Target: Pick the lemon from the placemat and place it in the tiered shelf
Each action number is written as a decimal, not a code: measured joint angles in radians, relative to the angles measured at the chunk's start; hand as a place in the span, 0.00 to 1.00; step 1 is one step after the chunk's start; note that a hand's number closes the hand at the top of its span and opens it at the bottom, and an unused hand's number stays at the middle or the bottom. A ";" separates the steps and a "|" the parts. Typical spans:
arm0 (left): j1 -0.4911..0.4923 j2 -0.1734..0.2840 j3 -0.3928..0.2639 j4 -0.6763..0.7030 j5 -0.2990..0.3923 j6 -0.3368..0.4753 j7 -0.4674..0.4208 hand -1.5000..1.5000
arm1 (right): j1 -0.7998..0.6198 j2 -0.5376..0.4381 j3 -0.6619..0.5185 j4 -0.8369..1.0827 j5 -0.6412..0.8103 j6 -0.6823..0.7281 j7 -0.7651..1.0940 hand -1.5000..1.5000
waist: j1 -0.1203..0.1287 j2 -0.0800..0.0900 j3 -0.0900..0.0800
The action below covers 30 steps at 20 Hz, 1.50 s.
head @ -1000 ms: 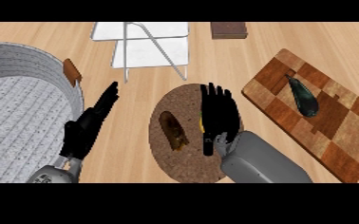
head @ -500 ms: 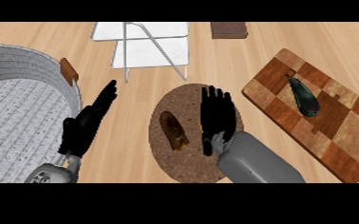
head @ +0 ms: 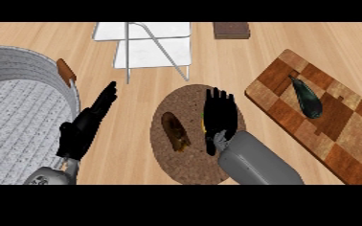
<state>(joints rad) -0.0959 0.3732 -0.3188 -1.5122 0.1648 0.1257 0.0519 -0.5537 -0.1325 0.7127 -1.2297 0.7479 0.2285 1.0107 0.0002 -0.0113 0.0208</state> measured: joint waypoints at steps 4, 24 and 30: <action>0.005 -0.003 0.007 -0.009 0.000 -0.008 0.008 0.50 | 0.000 0.007 -0.019 0.048 0.011 -0.005 -0.033 1.00 | 0.001 0.001 -0.001; 0.018 -0.039 0.028 -0.002 -0.037 -0.016 0.017 0.50 | 0.035 0.104 -0.033 0.008 0.124 -0.141 0.015 1.00 | -0.006 -0.003 -0.002; 0.016 -0.054 0.029 0.010 -0.046 -0.015 0.020 0.50 | 0.021 0.117 -0.035 -0.126 0.150 -0.180 0.089 1.00 | -0.009 -0.005 -0.002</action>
<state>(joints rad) -0.0800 0.3195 -0.2894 -1.5026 0.1192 0.1105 0.0717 -0.5328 -0.0156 0.6776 -1.3558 0.8979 0.0481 1.0999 -0.0085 -0.0158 0.0192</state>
